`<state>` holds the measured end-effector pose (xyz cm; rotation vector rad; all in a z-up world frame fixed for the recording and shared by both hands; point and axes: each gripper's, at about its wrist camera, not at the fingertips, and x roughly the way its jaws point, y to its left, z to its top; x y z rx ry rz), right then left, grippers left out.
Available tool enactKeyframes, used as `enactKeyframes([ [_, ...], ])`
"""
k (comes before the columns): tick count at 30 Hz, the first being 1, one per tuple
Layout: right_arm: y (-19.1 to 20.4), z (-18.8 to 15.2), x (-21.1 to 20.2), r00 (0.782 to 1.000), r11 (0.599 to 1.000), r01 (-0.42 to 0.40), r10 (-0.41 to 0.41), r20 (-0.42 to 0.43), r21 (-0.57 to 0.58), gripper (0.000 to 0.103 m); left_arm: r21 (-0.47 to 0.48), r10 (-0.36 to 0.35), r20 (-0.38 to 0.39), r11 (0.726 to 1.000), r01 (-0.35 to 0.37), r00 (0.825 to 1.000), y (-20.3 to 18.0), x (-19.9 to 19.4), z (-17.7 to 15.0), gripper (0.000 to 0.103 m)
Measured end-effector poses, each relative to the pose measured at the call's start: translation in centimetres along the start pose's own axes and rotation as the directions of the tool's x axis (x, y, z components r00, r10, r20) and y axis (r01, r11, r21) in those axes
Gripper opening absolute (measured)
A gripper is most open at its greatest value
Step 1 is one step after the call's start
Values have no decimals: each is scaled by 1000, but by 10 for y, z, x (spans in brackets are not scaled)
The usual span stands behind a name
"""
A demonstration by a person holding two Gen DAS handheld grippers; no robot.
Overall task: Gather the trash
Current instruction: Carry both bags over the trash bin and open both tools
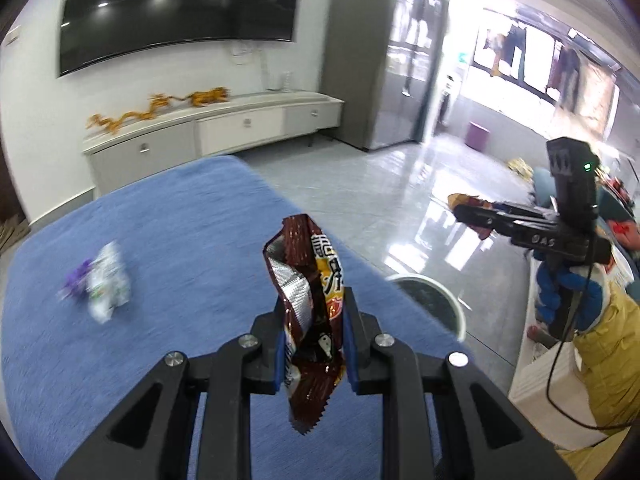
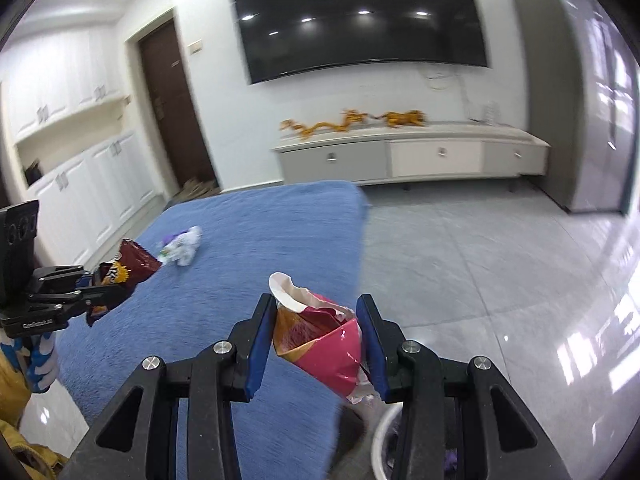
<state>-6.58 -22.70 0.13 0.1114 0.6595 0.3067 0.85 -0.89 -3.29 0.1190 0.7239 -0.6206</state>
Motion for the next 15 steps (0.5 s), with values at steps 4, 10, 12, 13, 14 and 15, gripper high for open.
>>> enactKeyframes([
  [4, -49, -24, -5, 999, 991, 43, -42, -5, 129, 40, 65, -69, -66, 995, 73, 995, -46, 46, 19, 21],
  [10, -116, -73, 5, 995, 945, 100, -85, -61, 312, 40, 132, -156, -166, 975, 179, 974, -111, 114, 39, 22],
  [12, -136, -88, 9, 992, 924, 120, -95, -86, 362, 41, 143, -174, -197, 969, 204, 965, -129, 136, 43, 24],
  [13, -146, -96, 11, 991, 912, 124, -94, -97, 390, 42, 145, -179, -208, 967, 211, 962, -136, 144, 45, 24],
  [14, -156, -103, 14, 990, 898, 127, -90, -107, 421, 42, 146, -183, -218, 965, 218, 959, -143, 153, 45, 24],
  [15, -163, -109, 17, 989, 887, 131, -89, -115, 443, 42, 146, -188, -231, 964, 225, 955, -149, 164, 46, 24],
])
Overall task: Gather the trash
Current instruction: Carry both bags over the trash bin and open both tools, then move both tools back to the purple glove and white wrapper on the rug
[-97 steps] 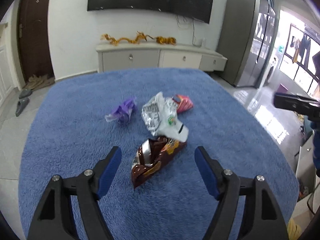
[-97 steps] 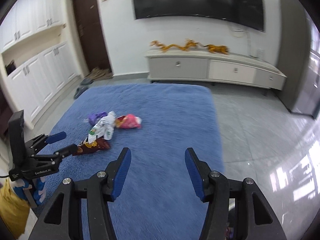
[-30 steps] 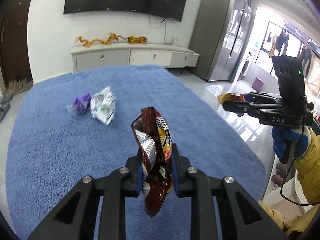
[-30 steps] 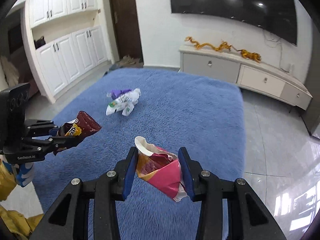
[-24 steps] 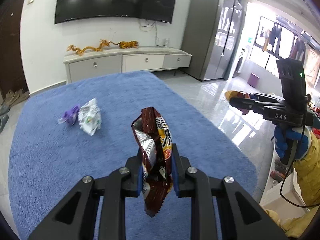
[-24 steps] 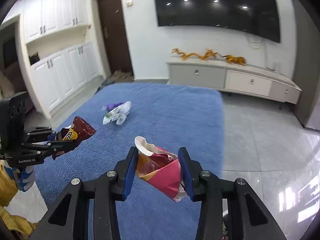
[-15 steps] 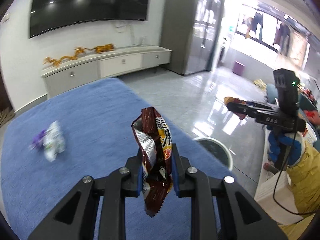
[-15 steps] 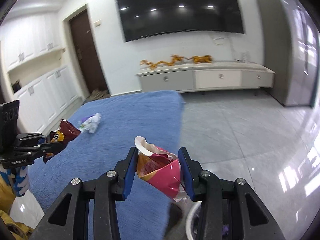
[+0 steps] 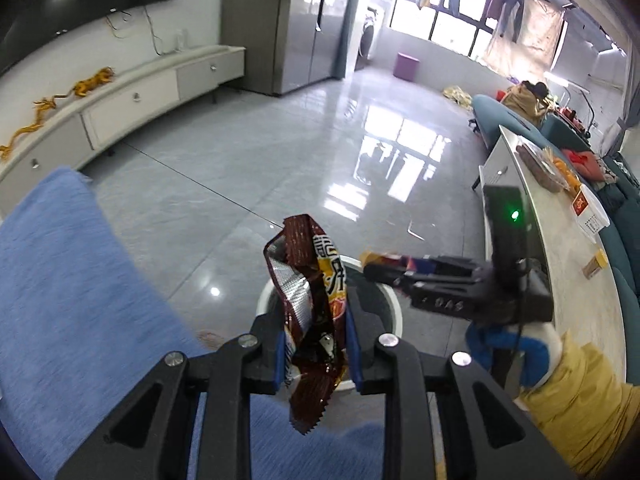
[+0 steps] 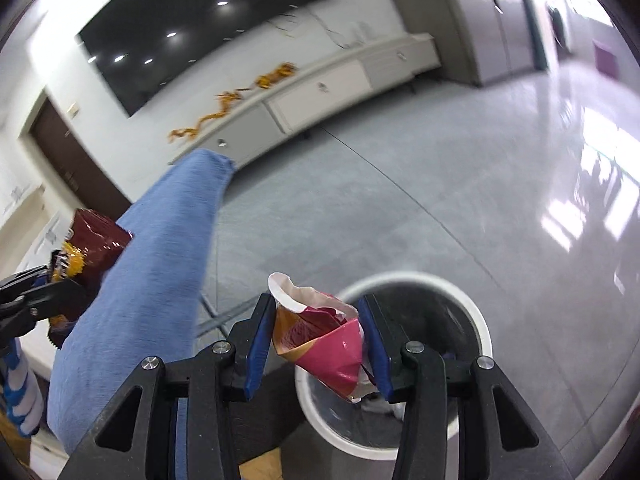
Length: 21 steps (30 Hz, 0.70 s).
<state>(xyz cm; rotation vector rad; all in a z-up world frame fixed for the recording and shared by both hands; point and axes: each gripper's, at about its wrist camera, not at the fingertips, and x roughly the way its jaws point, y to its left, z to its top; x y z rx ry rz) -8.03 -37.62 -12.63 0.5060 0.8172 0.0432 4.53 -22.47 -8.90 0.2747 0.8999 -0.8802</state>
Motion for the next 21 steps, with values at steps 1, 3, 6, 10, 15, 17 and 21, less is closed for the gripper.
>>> enactKeyframes([
  [1, -9, -2, 3, 1000, 1000, 1, 0, -6, 22, 44, 0, -12, -13, 1000, 12, 1000, -3, 10, 4, 24],
  [3, -28, -9, 6, 1000, 997, -1, 2, -17, 73, 48, -9, -30, -25, 1000, 30, 999, -5, 24, 7, 29],
  [6, -46, -15, 12, 999, 991, 13, -9, -34, 131, 60, -32, -57, -48, 998, 55, 997, -7, 44, 12, 35],
  [10, -53, -24, 13, 998, 987, 31, -23, -50, 160, 62, -56, -64, -56, 997, 61, 996, -8, 54, 13, 47],
  [15, -57, -26, 3, 998, 984, 49, -43, -39, 173, 63, -57, -33, -43, 998, 30, 999, -12, 50, 11, 47],
  [17, -56, -25, -2, 998, 983, 58, -54, -29, 171, 63, -60, -22, -31, 998, 20, 999, -12, 43, 8, 47],
  [21, -43, -20, -15, 998, 987, 64, -65, -1, 145, 63, -67, 39, 10, 997, -38, 999, -17, 26, 7, 47],
])
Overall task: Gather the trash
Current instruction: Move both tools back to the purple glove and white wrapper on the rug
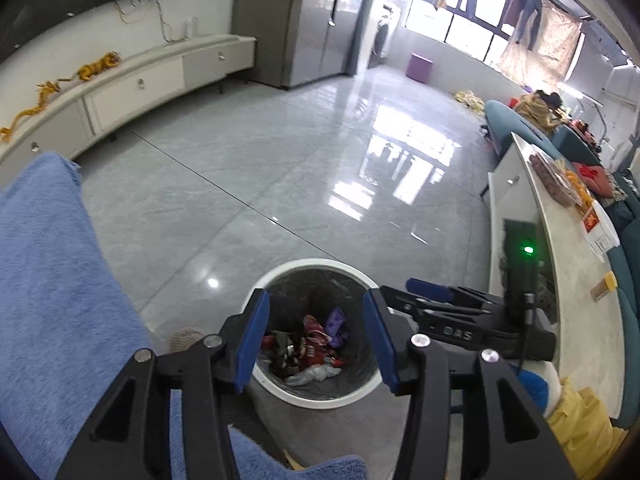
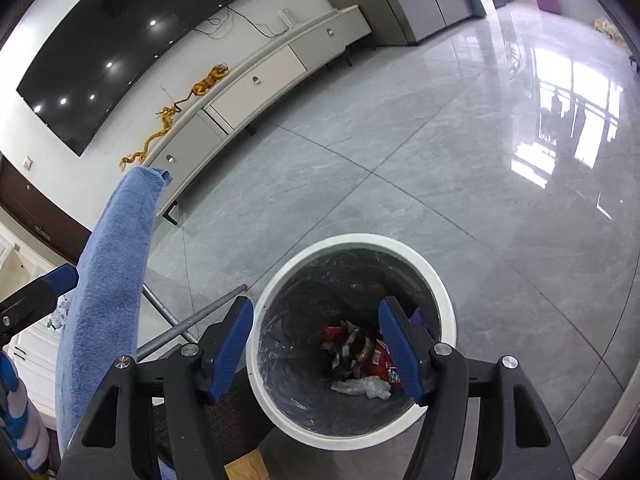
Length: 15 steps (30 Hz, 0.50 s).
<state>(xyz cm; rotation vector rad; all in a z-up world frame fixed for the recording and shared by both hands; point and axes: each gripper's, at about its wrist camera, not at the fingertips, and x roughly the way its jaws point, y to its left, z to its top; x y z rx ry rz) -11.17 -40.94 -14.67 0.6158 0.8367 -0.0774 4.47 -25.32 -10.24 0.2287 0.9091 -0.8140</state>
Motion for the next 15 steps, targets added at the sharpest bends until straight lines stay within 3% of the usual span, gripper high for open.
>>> enactKeyframes([
  [4, 17, 5, -13, 1000, 999, 5, -4, 31, -37, 64, 7, 58, 58, 998, -58, 997, -7, -21, -1, 49],
  [7, 28, 5, -26, 998, 998, 9, -6, 59, -56, 66, 10, 103, 104, 995, -104, 989, -8, -39, -3, 59],
  [15, 52, 7, -62, 992, 995, 19, -6, 125, -100, 67, -4, 171, 191, 985, -173, 967, -6, -86, -12, 61],
])
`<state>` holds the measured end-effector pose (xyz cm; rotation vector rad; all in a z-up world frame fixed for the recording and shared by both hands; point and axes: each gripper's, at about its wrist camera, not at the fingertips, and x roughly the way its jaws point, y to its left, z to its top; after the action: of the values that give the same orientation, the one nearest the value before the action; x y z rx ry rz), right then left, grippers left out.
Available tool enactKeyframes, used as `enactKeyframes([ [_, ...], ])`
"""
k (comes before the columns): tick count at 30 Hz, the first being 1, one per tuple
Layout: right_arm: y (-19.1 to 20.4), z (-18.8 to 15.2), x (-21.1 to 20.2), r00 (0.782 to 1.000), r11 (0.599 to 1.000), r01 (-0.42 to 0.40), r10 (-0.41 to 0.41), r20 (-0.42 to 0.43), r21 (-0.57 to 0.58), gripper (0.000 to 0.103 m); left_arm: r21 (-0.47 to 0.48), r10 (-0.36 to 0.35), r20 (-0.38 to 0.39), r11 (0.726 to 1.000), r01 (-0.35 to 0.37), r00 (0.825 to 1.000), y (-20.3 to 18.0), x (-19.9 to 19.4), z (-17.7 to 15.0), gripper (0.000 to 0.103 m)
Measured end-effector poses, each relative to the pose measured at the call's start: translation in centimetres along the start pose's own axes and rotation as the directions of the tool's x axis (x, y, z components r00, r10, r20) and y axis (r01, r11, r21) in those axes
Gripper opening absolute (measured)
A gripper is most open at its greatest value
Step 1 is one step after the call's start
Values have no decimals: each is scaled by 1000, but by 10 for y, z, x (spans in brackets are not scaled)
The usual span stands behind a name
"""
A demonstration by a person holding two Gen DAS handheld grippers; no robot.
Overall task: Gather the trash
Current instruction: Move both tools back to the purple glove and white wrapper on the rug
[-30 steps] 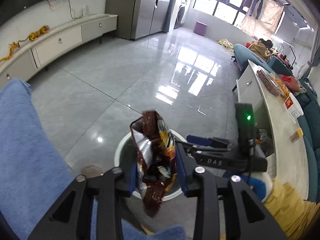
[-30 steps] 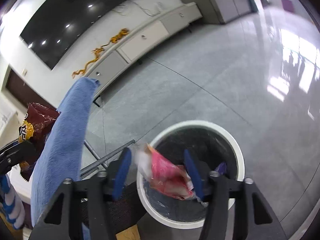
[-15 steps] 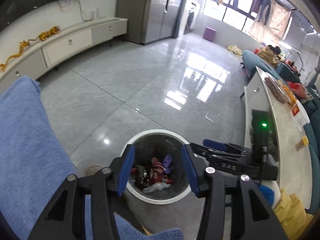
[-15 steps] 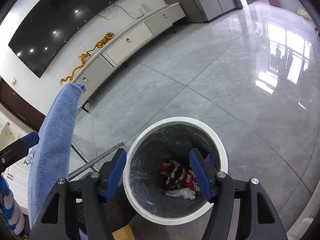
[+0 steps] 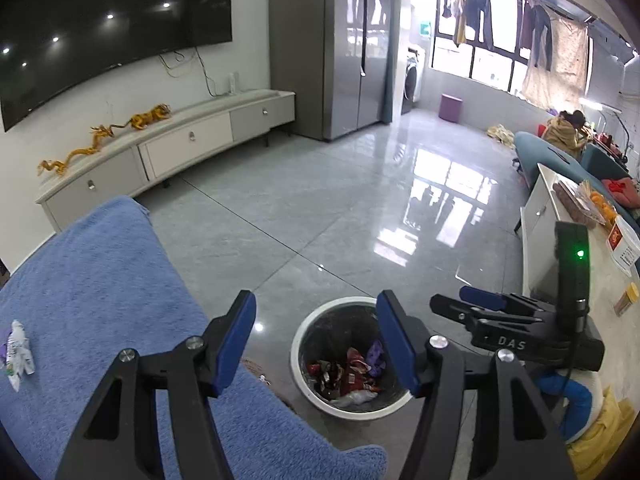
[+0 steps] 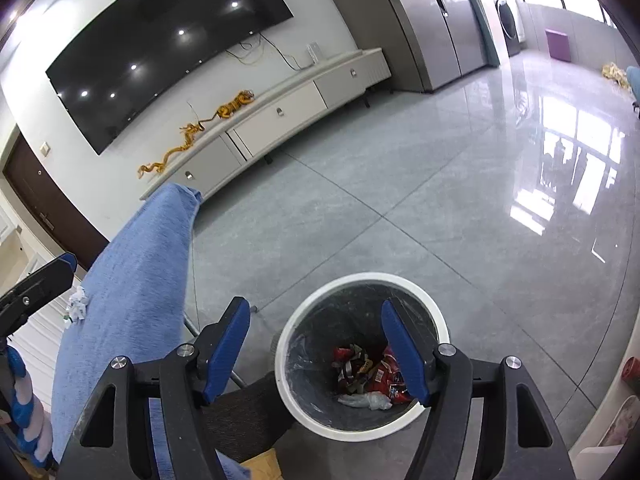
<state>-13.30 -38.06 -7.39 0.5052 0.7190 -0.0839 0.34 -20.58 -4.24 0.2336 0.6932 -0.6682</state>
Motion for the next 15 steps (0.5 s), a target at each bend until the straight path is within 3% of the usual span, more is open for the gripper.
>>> enactKeyframes([
  [6, 23, 3, -17, 999, 999, 1, 0, 34, -41, 70, -17, 26, 42, 1000, -25, 999, 8, -25, -4, 62],
  [15, 62, 9, -39, 995, 993, 23, -12, 99, -113, 85, -70, 73, 102, 995, -67, 992, 26, -58, -10, 62],
])
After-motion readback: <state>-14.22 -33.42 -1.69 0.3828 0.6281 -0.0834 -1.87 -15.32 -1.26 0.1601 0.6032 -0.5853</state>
